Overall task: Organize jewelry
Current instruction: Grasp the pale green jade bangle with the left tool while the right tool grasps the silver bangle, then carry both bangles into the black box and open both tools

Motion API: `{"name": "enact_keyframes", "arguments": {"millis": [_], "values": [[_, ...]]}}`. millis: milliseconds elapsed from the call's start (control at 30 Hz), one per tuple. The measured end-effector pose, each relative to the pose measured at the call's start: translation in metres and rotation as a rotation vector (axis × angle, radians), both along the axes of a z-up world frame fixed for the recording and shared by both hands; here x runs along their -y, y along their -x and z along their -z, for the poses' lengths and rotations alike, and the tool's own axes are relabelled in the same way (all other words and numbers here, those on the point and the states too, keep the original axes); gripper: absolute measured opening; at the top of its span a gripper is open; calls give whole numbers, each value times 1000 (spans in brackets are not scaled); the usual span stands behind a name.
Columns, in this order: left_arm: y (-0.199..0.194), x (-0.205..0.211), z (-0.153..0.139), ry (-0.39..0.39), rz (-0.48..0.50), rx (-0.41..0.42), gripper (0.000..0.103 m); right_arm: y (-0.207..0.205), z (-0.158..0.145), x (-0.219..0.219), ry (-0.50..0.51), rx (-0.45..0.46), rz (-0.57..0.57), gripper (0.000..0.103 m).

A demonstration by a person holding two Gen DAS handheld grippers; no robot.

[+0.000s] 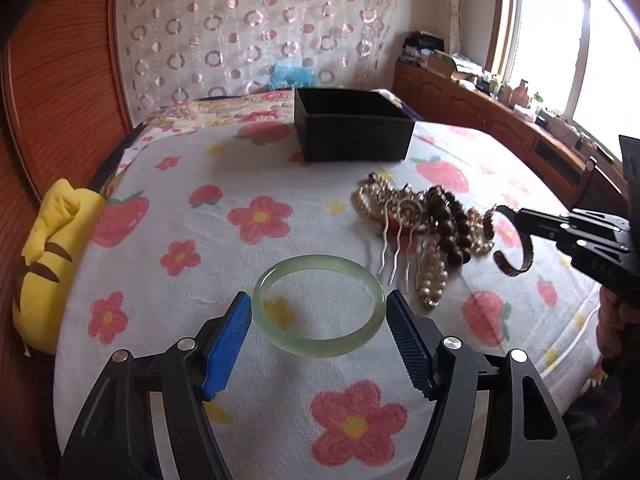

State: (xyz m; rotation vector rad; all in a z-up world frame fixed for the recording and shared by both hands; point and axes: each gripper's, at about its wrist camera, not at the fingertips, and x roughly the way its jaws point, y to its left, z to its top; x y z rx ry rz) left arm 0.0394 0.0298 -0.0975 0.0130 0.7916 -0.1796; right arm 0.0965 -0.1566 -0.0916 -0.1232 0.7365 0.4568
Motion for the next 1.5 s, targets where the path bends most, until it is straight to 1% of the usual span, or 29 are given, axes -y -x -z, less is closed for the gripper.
{"name": "enact_keyframes", "arguments": {"millis": [233, 333, 467, 633, 867, 1067, 1200, 1267, 1367, 1500], "values": [[-12, 6, -19, -5, 16, 55, 66, -21, -13, -9, 27, 39, -15, 5], [-23, 8, -27, -12, 21, 78, 66, -40, -23, -12, 35, 59, -17, 5], [-41, 11, -41, -14, 31, 107, 66, -71, -36, -16, 28, 73, -18, 5], [-66, 15, -63, -19, 32, 152, 66, -110, -50, -22, 41, 96, -20, 5], [-107, 25, -82, -37, 41, 187, 66, -164, -49, -31, 48, 77, -31, 5], [-148, 33, -82, -42, 46, 179, 66, -194, -45, -39, 31, 69, -46, 5], [-174, 37, -75, -58, 49, 161, 67, -208, -38, -44, 4, 45, -73, 5], [-182, 38, -70, -61, 46, 150, 67, -211, -33, -47, 2, 27, -96, 7], [-196, 37, -61, -64, 45, 135, 67, -211, -31, -49, -9, 27, -129, 8], [-206, 39, -53, -68, 46, 125, 67, -208, -34, -43, -6, 45, -122, 8]]}}
